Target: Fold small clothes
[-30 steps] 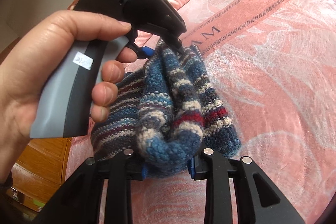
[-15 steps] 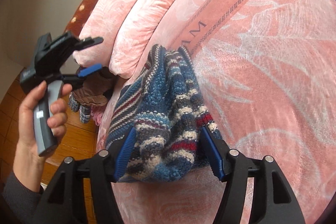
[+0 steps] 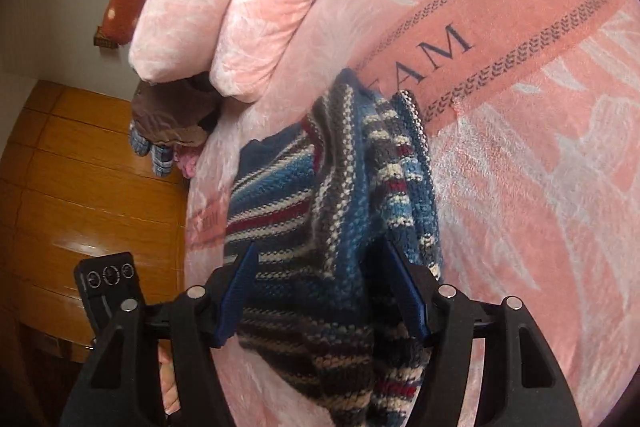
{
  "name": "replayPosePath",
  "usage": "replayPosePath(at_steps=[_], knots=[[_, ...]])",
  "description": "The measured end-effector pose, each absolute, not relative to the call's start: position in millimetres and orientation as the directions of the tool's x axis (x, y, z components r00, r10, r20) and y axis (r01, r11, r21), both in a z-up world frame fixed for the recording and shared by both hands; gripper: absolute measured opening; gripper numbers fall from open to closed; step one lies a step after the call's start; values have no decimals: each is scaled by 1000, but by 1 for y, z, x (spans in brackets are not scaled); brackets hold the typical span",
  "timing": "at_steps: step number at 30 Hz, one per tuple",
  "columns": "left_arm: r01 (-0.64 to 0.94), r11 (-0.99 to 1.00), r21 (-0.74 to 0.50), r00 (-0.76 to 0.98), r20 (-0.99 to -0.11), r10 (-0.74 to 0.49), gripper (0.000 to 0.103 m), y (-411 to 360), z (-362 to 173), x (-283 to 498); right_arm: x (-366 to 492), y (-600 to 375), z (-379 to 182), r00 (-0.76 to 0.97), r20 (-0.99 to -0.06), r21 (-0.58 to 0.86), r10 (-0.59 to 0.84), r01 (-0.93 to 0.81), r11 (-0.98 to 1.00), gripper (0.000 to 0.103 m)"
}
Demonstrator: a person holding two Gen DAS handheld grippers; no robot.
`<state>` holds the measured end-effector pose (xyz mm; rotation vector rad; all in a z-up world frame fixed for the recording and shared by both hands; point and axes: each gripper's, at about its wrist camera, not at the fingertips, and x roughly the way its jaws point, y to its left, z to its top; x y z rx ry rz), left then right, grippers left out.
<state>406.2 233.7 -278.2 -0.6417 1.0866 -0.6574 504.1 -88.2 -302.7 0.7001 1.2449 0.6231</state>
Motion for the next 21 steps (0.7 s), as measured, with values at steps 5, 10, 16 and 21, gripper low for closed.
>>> replayPosePath(at_steps=[5, 10, 16, 21], knots=[[117, 573, -811, 319, -516, -795, 73, 237, -310, 403, 506, -87, -297, 238, -635, 736, 735, -103, 670, 12], [99, 527, -844, 256, -490, -833, 70, 222, -331, 403, 508, -99, -326, 186, -656, 733, 732, -72, 676, 14], [146, 502, -853, 308, -443, -842, 71, 234, -310, 401, 511, -119, -311, 289, -635, 736, 716, -54, 674, 50], [91, 531, -843, 256, -495, -830, 71, 225, -333, 399, 511, -90, -316, 212, -676, 695, 706, -137, 706, 20]])
